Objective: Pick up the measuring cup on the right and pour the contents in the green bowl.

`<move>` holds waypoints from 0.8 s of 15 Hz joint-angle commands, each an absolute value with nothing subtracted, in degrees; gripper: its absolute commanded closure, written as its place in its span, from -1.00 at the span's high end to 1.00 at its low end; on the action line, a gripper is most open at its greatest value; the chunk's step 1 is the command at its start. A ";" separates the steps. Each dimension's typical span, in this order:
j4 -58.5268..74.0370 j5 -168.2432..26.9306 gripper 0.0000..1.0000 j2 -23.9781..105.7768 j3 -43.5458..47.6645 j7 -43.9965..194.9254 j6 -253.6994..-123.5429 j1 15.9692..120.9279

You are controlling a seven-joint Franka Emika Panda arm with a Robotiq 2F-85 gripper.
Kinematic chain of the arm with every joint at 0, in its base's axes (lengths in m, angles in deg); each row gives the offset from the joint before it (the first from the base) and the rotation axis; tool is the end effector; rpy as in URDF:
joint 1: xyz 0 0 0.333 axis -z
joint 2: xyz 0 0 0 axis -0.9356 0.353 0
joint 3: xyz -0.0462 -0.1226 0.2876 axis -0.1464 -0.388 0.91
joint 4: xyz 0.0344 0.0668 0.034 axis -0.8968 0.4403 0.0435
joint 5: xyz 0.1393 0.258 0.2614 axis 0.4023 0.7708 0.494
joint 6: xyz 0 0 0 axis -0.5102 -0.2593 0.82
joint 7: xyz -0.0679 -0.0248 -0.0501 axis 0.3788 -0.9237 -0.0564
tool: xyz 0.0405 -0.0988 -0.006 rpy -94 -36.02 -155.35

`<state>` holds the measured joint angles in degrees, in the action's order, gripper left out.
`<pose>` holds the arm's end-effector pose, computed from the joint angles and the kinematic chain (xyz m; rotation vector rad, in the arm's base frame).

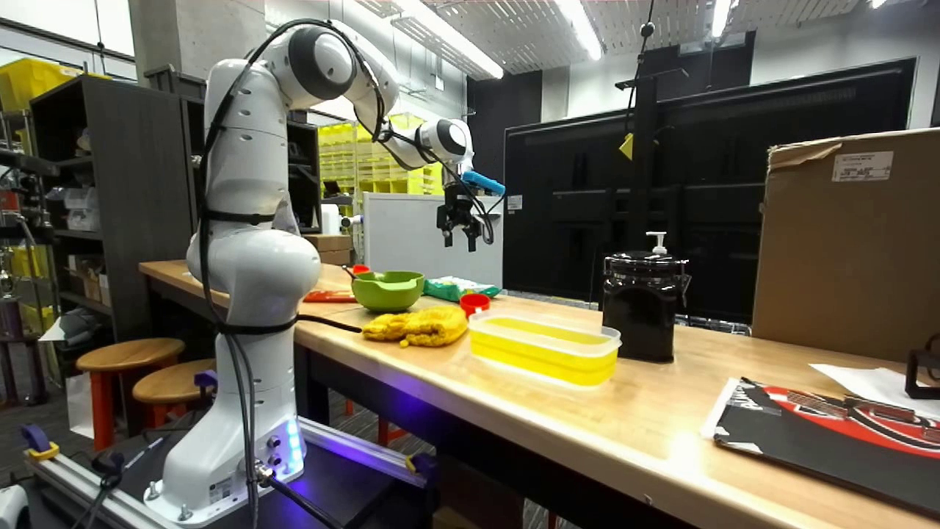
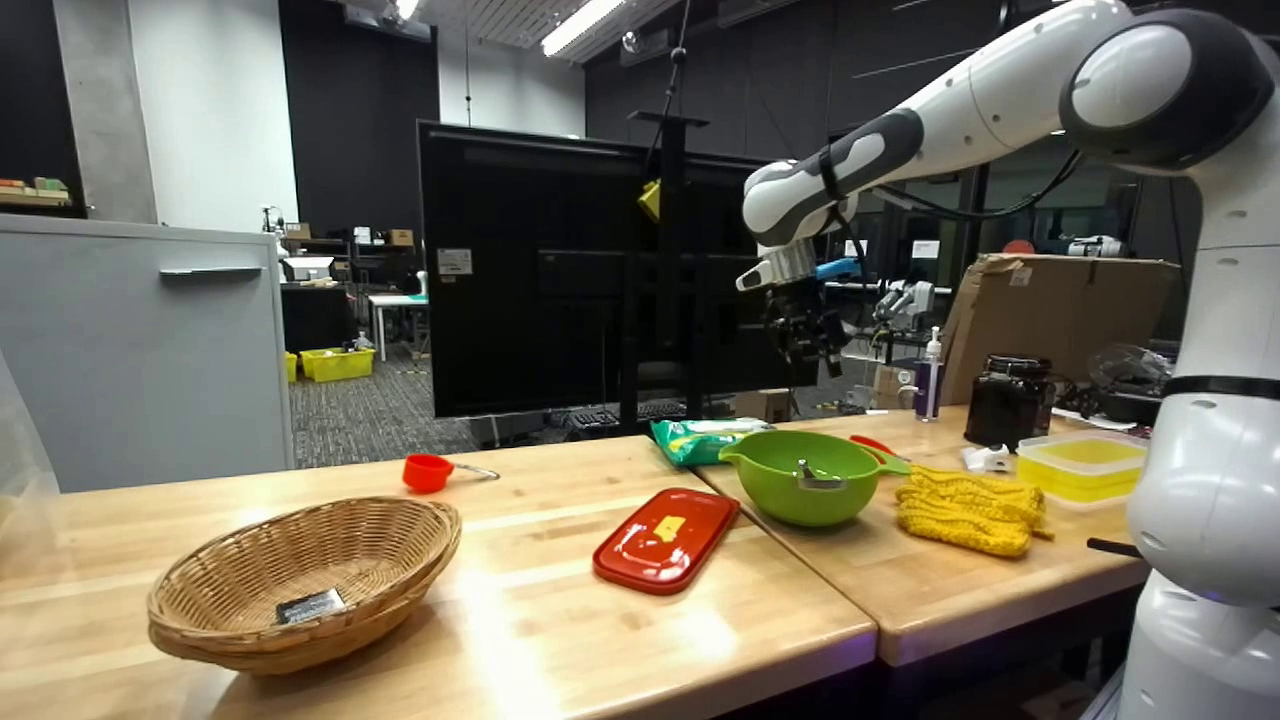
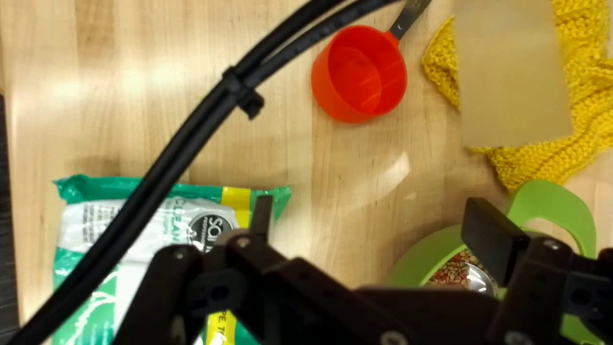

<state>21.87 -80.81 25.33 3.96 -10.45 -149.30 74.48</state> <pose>0.5353 -0.0900 0.4908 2.4239 1.9183 -0.4802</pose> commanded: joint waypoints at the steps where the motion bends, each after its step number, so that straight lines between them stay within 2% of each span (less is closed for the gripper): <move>1: 29.05 -81.50 1.00 18.52 5.06 -14.69 -151.84 71.95; 12: 34.55 -84.05 1.00 9.39 6.62 -39.07 -142.42 65.32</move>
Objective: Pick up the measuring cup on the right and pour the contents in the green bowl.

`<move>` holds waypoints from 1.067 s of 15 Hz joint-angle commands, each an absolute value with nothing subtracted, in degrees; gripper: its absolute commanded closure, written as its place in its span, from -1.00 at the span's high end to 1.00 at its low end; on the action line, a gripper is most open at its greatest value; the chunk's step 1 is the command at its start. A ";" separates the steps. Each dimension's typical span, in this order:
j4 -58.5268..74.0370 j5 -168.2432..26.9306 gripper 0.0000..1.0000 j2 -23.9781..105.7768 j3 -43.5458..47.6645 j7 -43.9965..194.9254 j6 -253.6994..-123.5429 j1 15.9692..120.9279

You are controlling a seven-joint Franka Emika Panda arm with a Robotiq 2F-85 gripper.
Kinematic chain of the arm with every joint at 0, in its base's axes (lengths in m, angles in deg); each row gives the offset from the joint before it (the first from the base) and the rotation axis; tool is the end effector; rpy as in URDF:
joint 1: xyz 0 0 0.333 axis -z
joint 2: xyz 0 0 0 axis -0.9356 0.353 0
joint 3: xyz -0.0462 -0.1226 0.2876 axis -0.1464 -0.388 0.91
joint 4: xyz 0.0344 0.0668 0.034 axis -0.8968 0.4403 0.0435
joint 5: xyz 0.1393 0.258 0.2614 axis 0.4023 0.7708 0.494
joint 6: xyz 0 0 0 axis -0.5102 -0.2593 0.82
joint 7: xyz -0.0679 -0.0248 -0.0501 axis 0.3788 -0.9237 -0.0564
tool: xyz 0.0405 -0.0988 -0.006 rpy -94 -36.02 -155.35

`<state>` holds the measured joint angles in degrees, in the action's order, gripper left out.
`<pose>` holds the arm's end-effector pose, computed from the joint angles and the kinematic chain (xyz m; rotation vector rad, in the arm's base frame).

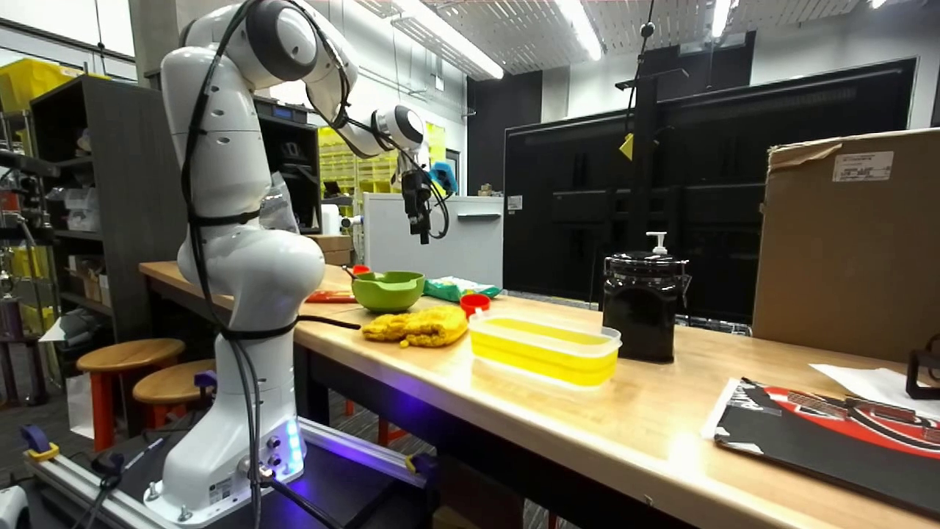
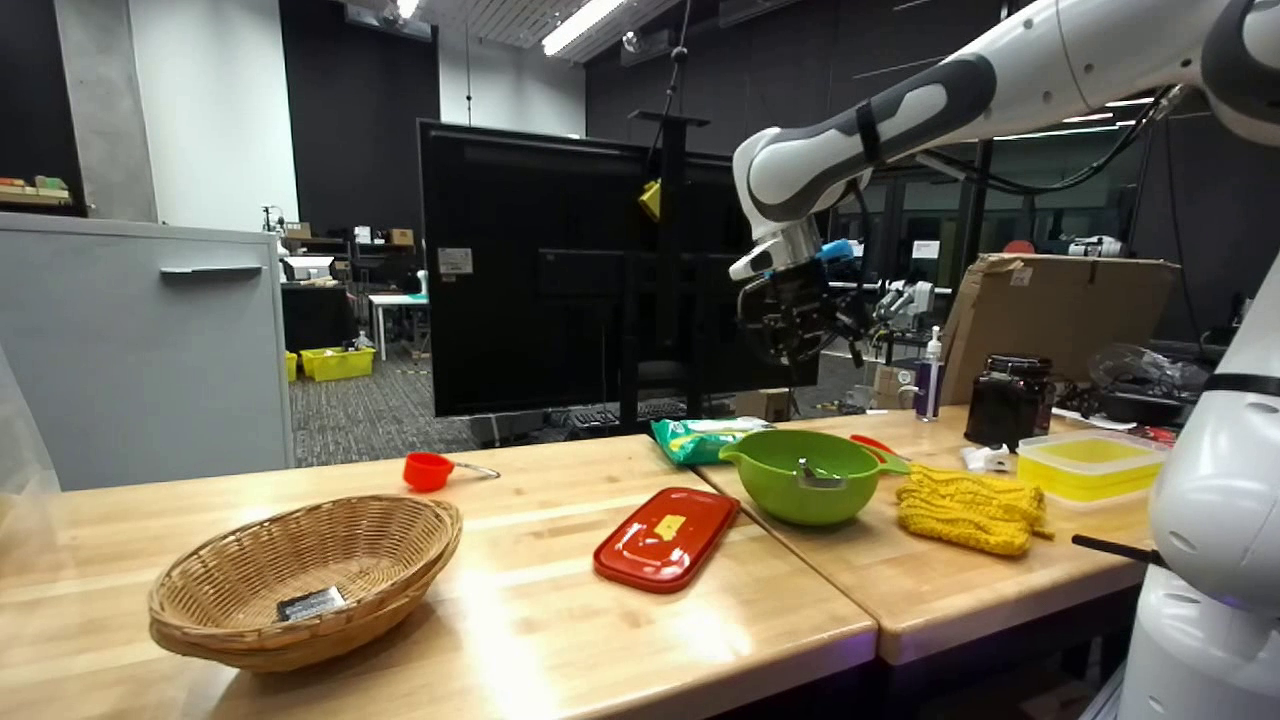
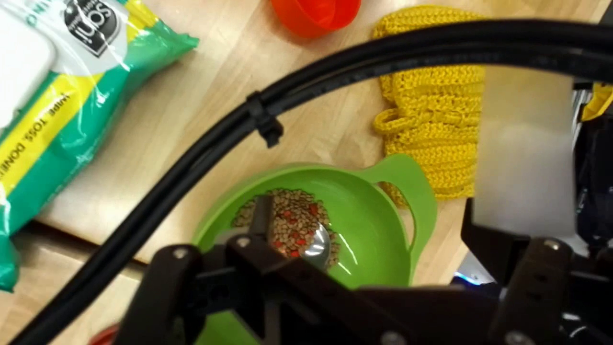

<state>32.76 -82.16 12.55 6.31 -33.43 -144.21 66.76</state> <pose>0.4655 -0.0032 0.5126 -1.7639 -2.4802 0.5592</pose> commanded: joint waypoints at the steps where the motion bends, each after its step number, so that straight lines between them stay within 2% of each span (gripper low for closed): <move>1: 34.77 -84.35 1.00 8.97 6.67 -41.41 -141.80 64.87; 7: 35.40 -86.02 1.00 5.77 6.83 -58.40 -138.21 62.21; 16: 40.94 -82.54 1.00 -0.61 6.02 -81.65 -145.10 58.68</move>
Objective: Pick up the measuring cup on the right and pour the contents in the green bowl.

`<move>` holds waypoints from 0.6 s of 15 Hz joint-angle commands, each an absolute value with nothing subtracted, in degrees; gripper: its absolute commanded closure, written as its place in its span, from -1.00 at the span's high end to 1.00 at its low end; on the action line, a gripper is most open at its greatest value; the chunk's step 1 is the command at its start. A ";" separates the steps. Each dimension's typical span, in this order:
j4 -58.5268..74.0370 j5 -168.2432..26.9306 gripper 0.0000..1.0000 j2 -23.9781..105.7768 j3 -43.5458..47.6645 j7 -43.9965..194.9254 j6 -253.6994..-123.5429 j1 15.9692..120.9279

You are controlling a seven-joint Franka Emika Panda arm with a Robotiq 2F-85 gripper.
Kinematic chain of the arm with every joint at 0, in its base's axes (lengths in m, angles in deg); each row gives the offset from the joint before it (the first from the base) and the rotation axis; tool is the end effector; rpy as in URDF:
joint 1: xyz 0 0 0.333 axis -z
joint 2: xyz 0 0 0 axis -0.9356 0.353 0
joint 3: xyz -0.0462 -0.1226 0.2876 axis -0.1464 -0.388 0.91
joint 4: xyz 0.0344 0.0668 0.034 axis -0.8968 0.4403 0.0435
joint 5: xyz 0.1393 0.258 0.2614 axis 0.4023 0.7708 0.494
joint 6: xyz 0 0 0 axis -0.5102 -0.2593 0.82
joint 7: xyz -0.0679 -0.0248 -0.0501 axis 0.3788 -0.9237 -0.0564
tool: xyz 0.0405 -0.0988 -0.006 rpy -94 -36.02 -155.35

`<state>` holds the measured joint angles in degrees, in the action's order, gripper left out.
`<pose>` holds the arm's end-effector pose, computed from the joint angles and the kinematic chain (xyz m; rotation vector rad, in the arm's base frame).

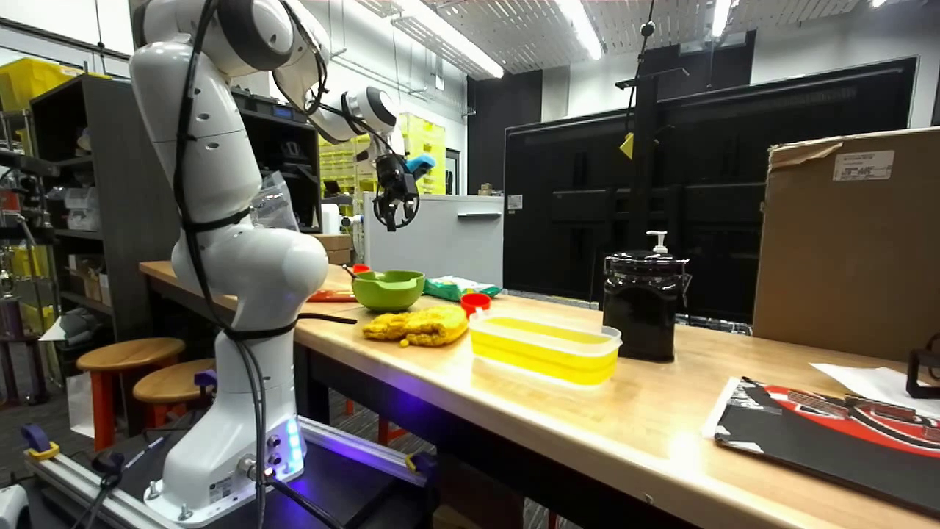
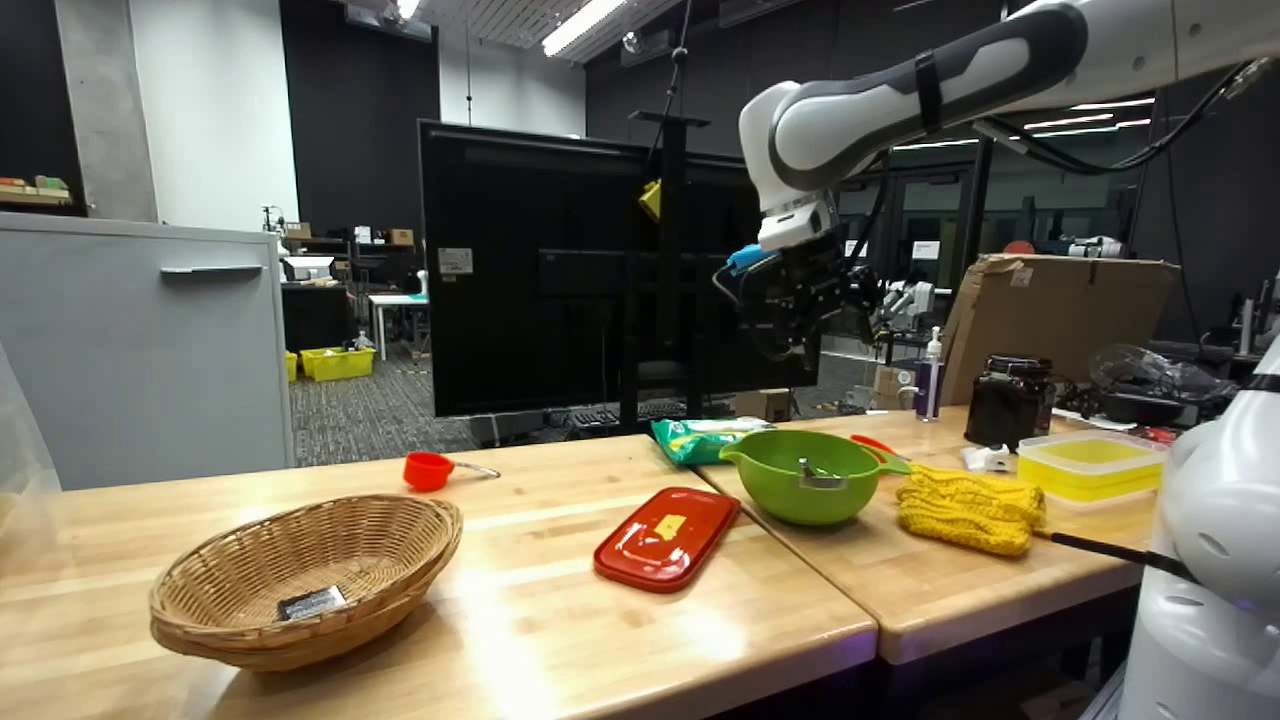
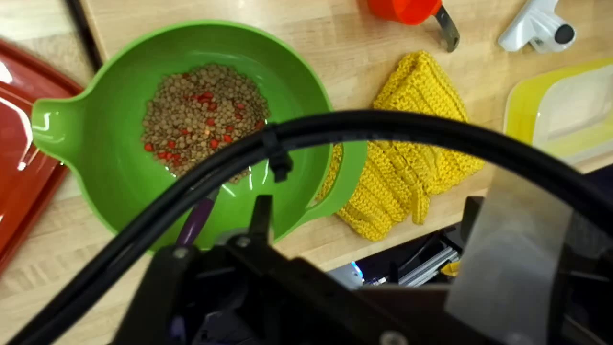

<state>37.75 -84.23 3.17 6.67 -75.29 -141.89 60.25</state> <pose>0.4157 0.0401 0.5443 -0.5921 -2.9288 0.5389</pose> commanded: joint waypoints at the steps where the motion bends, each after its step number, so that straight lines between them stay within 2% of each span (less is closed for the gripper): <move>1: 41.75 -82.33 1.00 -1.16 4.25 -82.61 -145.81 55.52; 2: 42.42 -82.55 1.00 -1.29 0.16 -79.42 -145.68 47.52; 4: 42.63 -82.50 1.00 -1.71 -3.63 -78.80 -145.21 40.64; 9: 41.39 -82.38 1.00 0.35 -3.50 -78.15 -143.62 38.54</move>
